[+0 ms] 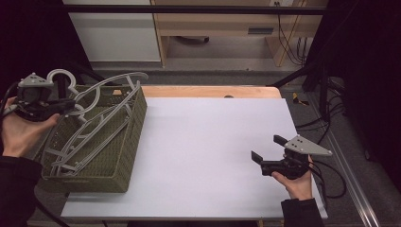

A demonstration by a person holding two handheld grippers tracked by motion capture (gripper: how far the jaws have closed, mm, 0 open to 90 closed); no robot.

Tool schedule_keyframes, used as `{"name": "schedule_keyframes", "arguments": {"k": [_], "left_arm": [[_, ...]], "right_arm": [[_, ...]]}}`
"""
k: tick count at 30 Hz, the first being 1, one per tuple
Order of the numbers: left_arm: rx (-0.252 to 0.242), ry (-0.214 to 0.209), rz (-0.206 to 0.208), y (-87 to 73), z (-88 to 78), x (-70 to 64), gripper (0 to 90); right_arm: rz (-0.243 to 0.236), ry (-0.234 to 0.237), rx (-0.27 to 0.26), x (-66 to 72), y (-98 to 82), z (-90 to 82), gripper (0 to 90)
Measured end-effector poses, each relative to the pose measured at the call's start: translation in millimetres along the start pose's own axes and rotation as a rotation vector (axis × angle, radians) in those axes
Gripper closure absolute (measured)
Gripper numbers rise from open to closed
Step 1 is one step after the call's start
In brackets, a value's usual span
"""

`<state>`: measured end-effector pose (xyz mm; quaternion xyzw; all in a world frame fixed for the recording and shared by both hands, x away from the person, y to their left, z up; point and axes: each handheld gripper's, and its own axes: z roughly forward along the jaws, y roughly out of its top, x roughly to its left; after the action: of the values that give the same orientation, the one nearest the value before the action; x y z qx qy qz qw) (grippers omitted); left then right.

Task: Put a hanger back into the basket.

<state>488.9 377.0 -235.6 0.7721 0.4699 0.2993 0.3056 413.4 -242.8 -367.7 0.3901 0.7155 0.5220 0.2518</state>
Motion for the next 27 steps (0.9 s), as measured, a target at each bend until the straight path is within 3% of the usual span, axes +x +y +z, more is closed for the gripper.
{"name": "schedule_keyframes", "arguments": {"k": [15, 21, 27], "left_arm": [[-0.009, -0.008, 0.016, -18.1, 24.7, 31.5, 83.4], [0.012, -0.024, 0.026, -27.2, 37.6, 43.3, 83.4], [0.034, -0.032, 0.004, -38.2, 53.0, 52.8, 83.3]], "right_arm": [[-0.013, -0.014, 0.04, 0.7, -3.5, 8.5, 2.4], [-0.018, -0.013, 0.051, 1.7, -4.7, 12.5, 2.4], [-0.017, -0.009, 0.049, 1.5, -4.6, 12.4, 2.4]]}}
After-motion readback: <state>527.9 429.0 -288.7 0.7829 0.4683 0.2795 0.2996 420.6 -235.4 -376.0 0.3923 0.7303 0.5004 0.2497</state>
